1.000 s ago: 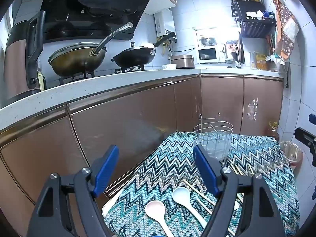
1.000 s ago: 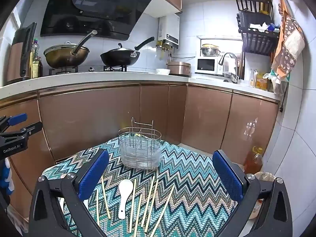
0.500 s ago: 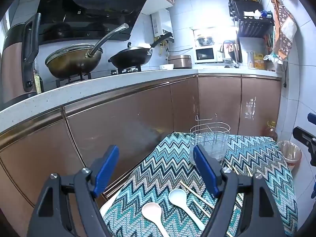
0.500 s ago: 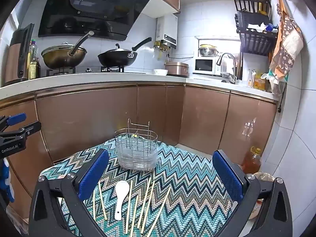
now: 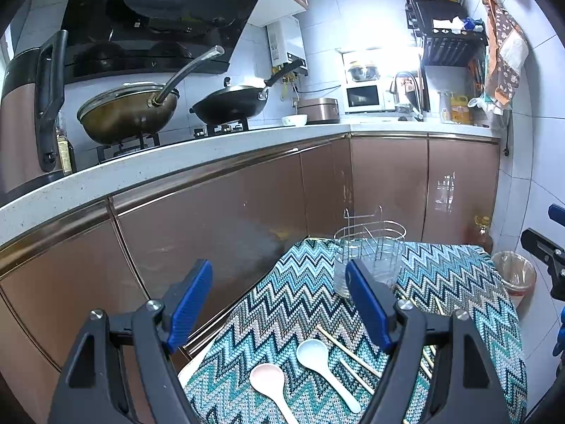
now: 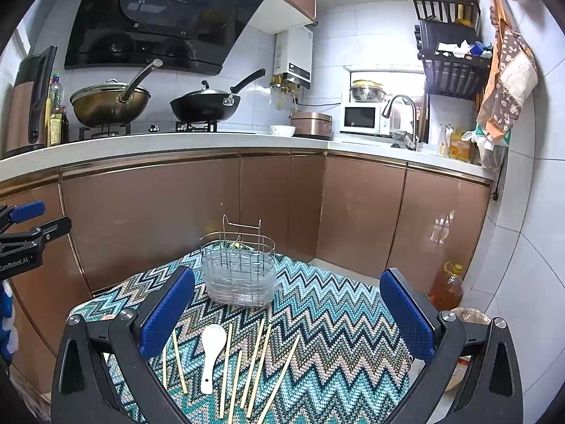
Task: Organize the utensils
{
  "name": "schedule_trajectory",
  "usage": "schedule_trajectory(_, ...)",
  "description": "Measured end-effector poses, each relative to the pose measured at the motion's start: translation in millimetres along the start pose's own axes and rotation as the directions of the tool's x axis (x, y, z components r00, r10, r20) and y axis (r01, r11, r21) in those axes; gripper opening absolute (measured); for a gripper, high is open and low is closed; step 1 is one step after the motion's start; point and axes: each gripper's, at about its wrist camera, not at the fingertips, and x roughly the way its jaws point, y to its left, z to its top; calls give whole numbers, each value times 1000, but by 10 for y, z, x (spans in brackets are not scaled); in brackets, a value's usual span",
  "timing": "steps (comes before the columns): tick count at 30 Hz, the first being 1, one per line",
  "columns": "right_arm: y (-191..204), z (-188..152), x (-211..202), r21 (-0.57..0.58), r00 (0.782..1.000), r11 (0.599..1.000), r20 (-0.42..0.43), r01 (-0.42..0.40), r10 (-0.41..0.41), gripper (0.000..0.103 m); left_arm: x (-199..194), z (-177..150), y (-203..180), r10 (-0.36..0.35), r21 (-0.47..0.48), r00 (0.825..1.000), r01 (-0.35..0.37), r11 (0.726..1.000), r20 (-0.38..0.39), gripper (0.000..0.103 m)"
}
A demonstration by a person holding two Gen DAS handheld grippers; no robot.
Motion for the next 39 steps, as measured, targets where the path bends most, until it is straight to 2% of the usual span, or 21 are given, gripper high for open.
schedule_trajectory(8,26,16,-22,-1,1000,1000,2,10,-10,103,3,27,5,-13,0,1000,13,1000,-16,77)
schedule_trajectory(29,-16,19,-77,10,1000,1000,15,17,-17,103,-85,90,19,34,-2,999,-34,999,17,77)
schedule_trajectory(39,-43,35,-97,14,1000,1000,20,14,-14,103,-112,109,21,30,-6,999,-30,1000,29,77)
